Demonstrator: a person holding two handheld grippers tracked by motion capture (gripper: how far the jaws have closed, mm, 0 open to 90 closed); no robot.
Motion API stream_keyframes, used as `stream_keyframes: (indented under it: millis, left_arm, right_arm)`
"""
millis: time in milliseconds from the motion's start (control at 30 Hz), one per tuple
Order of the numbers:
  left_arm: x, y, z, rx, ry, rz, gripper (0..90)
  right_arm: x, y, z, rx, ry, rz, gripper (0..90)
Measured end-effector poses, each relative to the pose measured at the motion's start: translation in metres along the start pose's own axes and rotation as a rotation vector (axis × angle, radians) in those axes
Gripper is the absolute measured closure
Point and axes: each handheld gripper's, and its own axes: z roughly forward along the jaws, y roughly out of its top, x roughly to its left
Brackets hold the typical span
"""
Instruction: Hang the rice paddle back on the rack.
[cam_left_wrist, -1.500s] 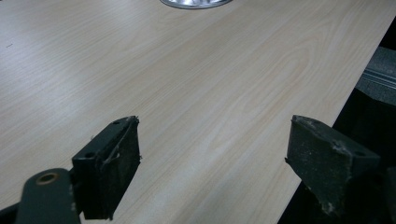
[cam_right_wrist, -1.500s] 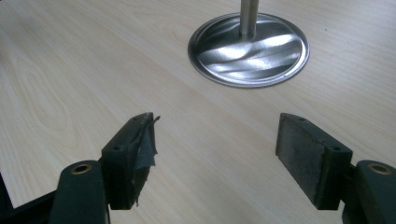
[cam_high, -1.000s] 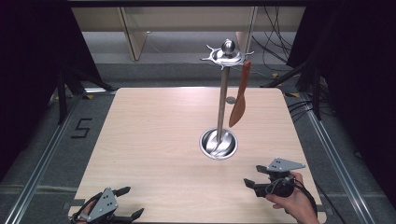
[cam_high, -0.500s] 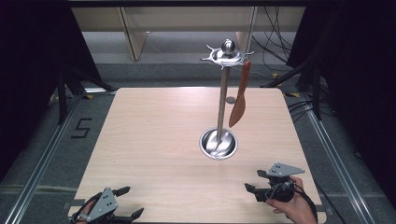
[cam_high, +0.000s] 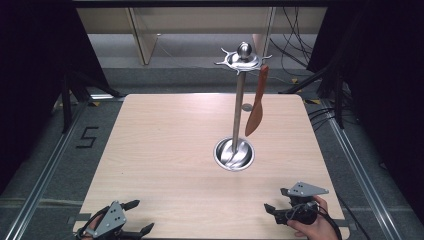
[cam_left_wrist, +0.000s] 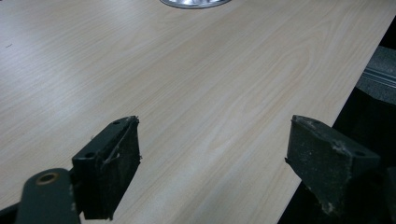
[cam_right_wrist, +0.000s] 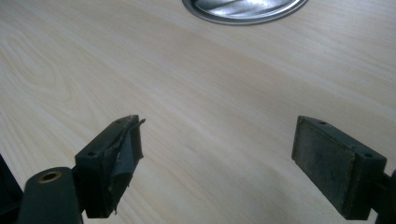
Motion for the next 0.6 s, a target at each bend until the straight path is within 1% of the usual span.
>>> stream_keyframes:
  millis: [33,67,100,133,167,200,233,267,300,333,367,400,433,467,533,567,600]
  left_arm:
    - [0.0001,0.0001,0.0,0.001,0.0,0.003,16.7]
    - [0.0,0.0,0.0,0.001,0.0,0.002,16.7]
    - [-0.0014,-0.0002,0.0008,-0.012,-0.001,-0.018,16.7]
    - [-0.0015,-0.0002,0.0008,-0.013,-0.001,-0.02,16.7]
    - [-0.0014,-0.0003,0.0007,-0.013,0.0,-0.02,16.7]
    - [-0.0013,-0.0003,0.0007,-0.013,0.0,-0.02,16.7]
    - [-0.0013,-0.0003,0.0006,-0.013,0.001,-0.021,16.7]
    - [-0.0012,-0.0003,0.0005,-0.013,0.001,-0.02,16.7]
    - [-0.0027,-0.0006,0.0007,-0.012,-0.001,-0.045,16.7]
    - [-0.0023,-0.0006,0.0008,-0.013,-0.001,-0.039,16.7]
    - [-0.0019,-0.0006,-0.0003,0.002,0.005,-0.034,16.7]
    - [-0.0002,0.0,0.0,-0.006,0.003,-0.005,16.7]
    - [-0.0006,-0.0001,0.0004,-0.01,0.001,-0.011,16.7]
    - [-0.0015,-0.0005,0.0011,-0.02,0.002,-0.022,16.7]
    - [-0.0013,-0.0003,0.0007,-0.012,0.002,-0.018,16.7]
    - [-0.0013,-0.0002,0.0007,-0.013,0.002,-0.019,16.7]
    - [-0.0013,-0.0002,0.0007,-0.012,0.002,-0.019,16.7]
  right_arm:
    - [0.0005,-0.0006,-0.0006,0.012,-0.003,-0.001,16.9]
    - [-0.0003,-0.001,-0.0004,0.001,-0.01,-0.019,17.0]
    - [0.0021,-0.0013,-0.0006,0.003,0.0,0.002,17.0]
    - [0.0031,-0.0012,-0.0011,0.001,-0.005,-0.007,17.0]
    - [0.0022,-0.0007,-0.0019,0.0,-0.01,-0.025,16.9]
    - [0.003,-0.0007,-0.0024,0.004,-0.012,-0.03,17.0]
    - [0.0047,-0.0012,-0.0027,0.001,-0.016,-0.025,16.9]
    - [0.0067,-0.0019,-0.003,0.01,-0.01,-0.013,16.9]
    - [0.0055,-0.0022,-0.0031,0.01,-0.014,-0.031,16.9]
    - [0.0065,-0.0035,-0.0024,0.007,-0.01,-0.036,16.9]
    - [0.0068,-0.004,-0.0034,0.018,-0.019,-0.037,16.9]
    - [0.0069,-0.005,-0.0035,0.016,-0.02,-0.039,16.9]
    - [0.007,-0.0059,-0.0041,0.015,-0.022,-0.037,16.9]
    - [0.0078,-0.0077,-0.0057,0.018,-0.036,-0.025,16.9]
    - [0.0062,-0.0083,-0.0059,0.018,-0.029,-0.033,16.9]
    - [0.0073,-0.0095,-0.0061,0.014,-0.028,-0.016,16.9]
    - [0.0058,-0.0099,-0.006,0.015,-0.03,-0.03,16.9]
